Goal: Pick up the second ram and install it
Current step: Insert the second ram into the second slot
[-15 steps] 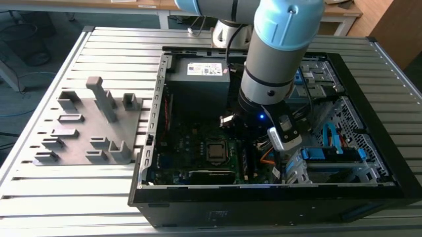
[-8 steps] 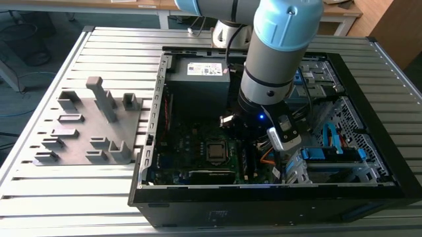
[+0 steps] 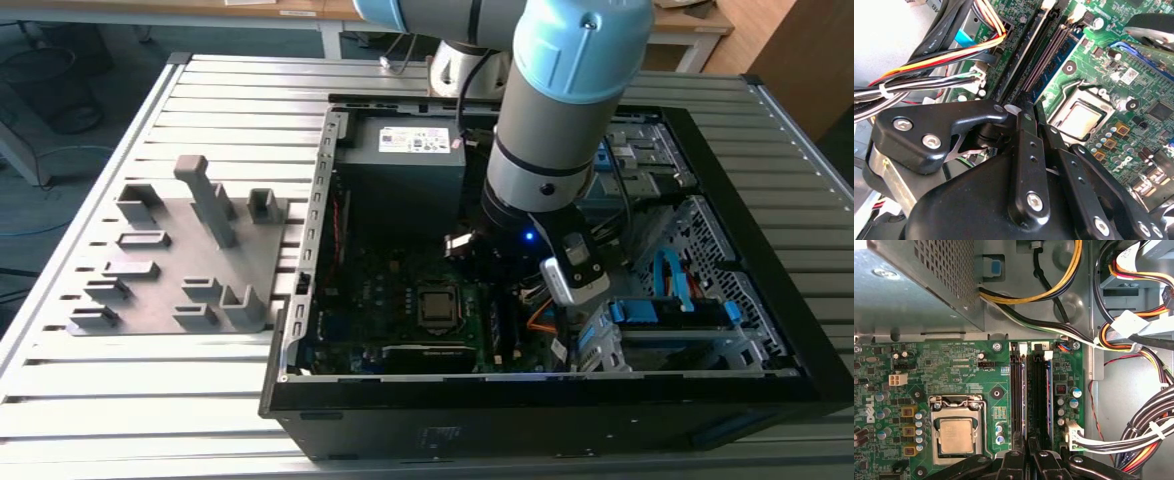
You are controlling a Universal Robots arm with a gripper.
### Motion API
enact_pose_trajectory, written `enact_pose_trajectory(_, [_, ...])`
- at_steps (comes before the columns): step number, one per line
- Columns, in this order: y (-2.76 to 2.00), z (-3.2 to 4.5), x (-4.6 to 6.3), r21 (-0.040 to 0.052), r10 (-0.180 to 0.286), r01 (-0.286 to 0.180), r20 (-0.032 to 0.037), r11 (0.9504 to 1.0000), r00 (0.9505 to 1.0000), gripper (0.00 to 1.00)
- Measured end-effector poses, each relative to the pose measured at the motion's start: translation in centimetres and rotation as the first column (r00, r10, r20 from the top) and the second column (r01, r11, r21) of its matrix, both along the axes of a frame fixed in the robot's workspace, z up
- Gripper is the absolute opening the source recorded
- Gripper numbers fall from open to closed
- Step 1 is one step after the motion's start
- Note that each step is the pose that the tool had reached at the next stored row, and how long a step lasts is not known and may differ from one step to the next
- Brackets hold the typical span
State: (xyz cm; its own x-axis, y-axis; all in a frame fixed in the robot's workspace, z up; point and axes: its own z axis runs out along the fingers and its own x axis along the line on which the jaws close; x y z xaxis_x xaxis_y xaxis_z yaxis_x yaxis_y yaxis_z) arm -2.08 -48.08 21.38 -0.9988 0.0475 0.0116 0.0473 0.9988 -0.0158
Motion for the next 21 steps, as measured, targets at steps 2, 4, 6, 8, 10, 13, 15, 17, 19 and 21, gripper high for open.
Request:
enact_pose_trajectory(2, [0.0, 0.01, 0.0, -0.0001, 0.001, -0.001, 0.0, 1.0, 1.0, 0.14])
enact_pose_trajectory(4, [0.01, 0.01, 0.03, -0.0001, 0.004, -0.004, 0.0, 1.0, 1.0, 0.14])
enact_pose_trajectory(6, [0.01, 0.01, 0.06, -0.0003, 0.009, -0.009, -0.0001, 1.0, 1.0, 0.14])
enact_pose_trajectory(8, [0.01, 0.01, 0.07, -0.0003, 0.021, -0.021, -0.0001, 0.9998, 0.9998, 0.14])
enact_pose_trajectory(10, [0.02, 0.01, 0.07, -0.0003, 0.03, -0.03, -0.0001, 0.9996, 0.9996, 0.14])
enact_pose_trajectory(13, [0.02, -0.15, 0.07, -0.0003, 0.031, -0.031, -0.0001, 0.9995, 0.9995, 0.14])
enact_pose_trajectory(15, [0.03, -0.24, 0.08, -0.0003, 0.031, -0.031, -0.0001, 0.9995, 0.9995, 0.14])
enact_pose_trajectory(17, [0.04, -0.34, 0.07, -0.0004, 0.031, -0.031, -0.0001, 0.9995, 0.9995, 0.14])
enact_pose_trajectory(19, [0.04, -0.54, 0.07, -0.0004, 0.031, -0.031, -0.0002, 0.9995, 0.9995, 0.14])
enact_pose_trajectory(21, [0.03, -0.76, 0.07, -0.0006, 0.031, -0.031, -0.0003, 0.9995, 0.9995, 0.14])
